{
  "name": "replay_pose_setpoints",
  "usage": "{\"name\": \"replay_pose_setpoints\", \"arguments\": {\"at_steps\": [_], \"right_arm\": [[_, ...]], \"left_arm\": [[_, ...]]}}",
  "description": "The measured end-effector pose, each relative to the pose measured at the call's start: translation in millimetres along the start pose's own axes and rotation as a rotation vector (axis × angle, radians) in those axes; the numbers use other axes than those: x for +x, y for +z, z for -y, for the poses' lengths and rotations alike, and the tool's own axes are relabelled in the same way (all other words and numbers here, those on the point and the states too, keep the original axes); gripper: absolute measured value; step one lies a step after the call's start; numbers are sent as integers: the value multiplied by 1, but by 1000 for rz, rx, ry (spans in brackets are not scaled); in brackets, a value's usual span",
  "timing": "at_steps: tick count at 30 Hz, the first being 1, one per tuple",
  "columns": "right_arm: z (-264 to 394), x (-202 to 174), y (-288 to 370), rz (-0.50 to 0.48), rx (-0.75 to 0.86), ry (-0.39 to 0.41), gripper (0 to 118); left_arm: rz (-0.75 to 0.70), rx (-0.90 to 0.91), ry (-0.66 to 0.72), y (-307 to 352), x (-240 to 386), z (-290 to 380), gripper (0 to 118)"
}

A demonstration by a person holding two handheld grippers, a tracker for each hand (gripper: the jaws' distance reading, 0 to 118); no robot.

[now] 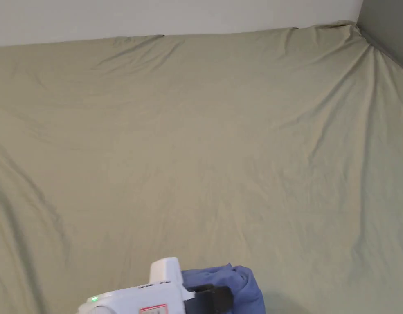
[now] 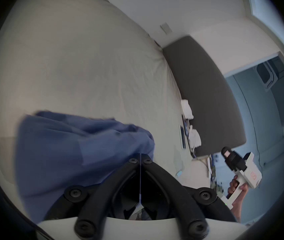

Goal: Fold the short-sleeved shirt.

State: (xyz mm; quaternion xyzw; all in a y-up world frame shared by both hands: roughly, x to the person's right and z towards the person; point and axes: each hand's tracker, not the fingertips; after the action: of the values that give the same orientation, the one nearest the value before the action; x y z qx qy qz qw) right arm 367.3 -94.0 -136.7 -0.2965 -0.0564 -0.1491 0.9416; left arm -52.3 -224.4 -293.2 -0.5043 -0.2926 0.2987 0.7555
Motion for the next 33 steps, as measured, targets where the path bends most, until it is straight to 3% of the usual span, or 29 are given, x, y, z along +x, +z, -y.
{"name": "replay_pose_setpoints", "arguments": {"at_steps": [5, 8, 11, 14, 18, 22, 24, 28, 32, 33], "right_arm": [[-1, 7, 6, 26, 4, -6, 0], [-1, 9, 8, 34, 5, -7, 0], [-2, 10, 9, 41, 10, -9, 0], [-2, 10, 10, 37, 22, -21, 0], [-2, 2, 4, 6, 21, -11, 0], [4, -16, -12, -53, -1, 10, 0], [19, -20, -31, -140, -66, -4, 0], [49, -70, -84, -282, -217, 73, 0], [79, -142, -141, -436, -377, 160, 0], [85, -153, -153, -465, -423, 125, 0]], "left_arm": [[-63, -108, -44, -61, 7, 4, 0], [-6, -206, -36, -86, 13, 10, 0], [39, -214, -128, -86, 33, 16, 0], [100, -53, -159, -40, 47, 12, 0], [35, 239, -187, 52, 52, -6, 0], [-11, 493, -127, 144, 33, -22, 0], [-48, 605, -81, 188, 16, -20, 0], [-52, 652, -25, 246, -6, 6, 0], [-28, 621, 77, 272, -27, 46, 0], [-6, 615, 113, 273, -33, 55, 0]]}}
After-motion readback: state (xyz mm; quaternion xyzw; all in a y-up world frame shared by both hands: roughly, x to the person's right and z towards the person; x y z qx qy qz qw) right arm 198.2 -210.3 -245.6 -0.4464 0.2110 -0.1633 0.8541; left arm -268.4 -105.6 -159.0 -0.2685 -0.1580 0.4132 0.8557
